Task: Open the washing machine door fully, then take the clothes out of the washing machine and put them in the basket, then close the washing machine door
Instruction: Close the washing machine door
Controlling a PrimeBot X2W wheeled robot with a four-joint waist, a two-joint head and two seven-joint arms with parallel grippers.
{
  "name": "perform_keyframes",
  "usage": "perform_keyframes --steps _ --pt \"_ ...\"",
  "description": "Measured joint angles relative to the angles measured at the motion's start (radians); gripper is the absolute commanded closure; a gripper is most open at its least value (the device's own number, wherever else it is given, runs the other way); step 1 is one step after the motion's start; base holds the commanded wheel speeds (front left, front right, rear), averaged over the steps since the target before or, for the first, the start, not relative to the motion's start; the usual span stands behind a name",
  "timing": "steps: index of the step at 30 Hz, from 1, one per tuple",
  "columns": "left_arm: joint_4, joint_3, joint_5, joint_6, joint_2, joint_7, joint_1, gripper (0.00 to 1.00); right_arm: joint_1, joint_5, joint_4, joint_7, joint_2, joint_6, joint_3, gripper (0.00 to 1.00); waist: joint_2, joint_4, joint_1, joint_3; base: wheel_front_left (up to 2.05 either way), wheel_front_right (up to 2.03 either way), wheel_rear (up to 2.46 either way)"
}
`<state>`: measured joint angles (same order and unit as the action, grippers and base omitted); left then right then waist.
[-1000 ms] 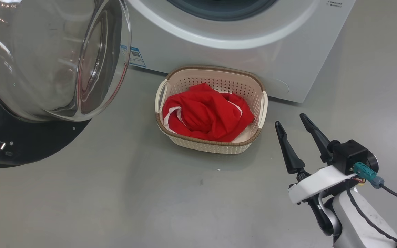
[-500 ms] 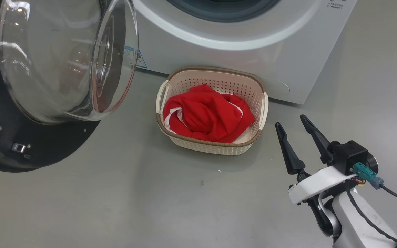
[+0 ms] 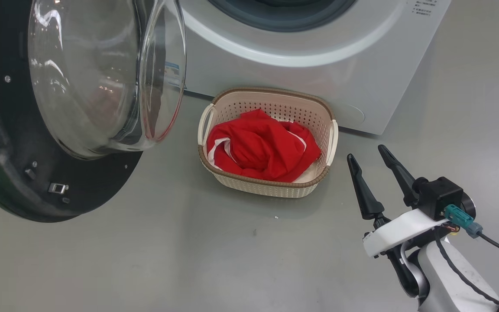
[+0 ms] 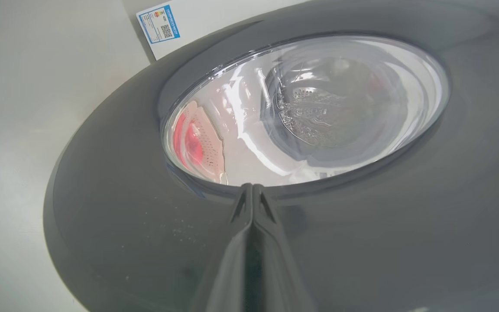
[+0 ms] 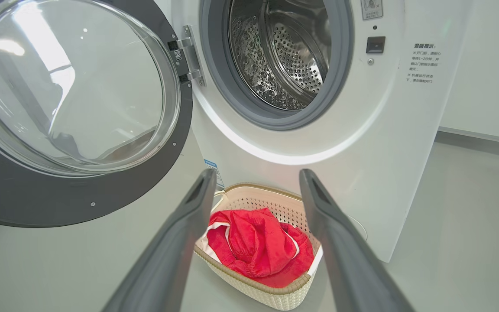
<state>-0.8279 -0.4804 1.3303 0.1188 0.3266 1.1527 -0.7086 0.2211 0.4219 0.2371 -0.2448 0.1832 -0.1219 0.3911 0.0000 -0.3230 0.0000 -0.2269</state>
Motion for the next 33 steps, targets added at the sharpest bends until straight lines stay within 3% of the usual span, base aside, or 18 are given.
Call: perform_keyframes --steps 10,17,23,33 --pt "0.093 0.033 0.0 0.001 -0.048 0.03 0.052 1.0 -0.004 0.0 0.004 -0.003 -0.004 0.0 -0.001 0.0 0.0 -0.005 0.0 0.012 0.0 0.0 0.0" --pt "0.149 0.03 -0.003 0.001 -0.052 0.001 0.084 1.0 -0.005 0.0 0.007 -0.003 -0.01 0.0 -0.001 0.0 0.0 -0.007 0.0 0.016 0.0 0.0 0.0" --pt "0.255 0.031 -0.016 0.001 -0.054 -0.065 0.108 1.0 -0.006 0.004 0.017 -0.003 -0.012 0.0 -0.004 0.0 0.0 -0.007 0.0 0.026 0.0 0.0 0.0" --pt "0.473 0.072 -0.139 0.001 -0.043 -0.241 0.226 1.0 -0.026 0.009 0.022 -0.003 -0.023 0.0 -0.008 0.0 0.0 -0.011 -0.0001 0.05 0.0 0.0 0.0"
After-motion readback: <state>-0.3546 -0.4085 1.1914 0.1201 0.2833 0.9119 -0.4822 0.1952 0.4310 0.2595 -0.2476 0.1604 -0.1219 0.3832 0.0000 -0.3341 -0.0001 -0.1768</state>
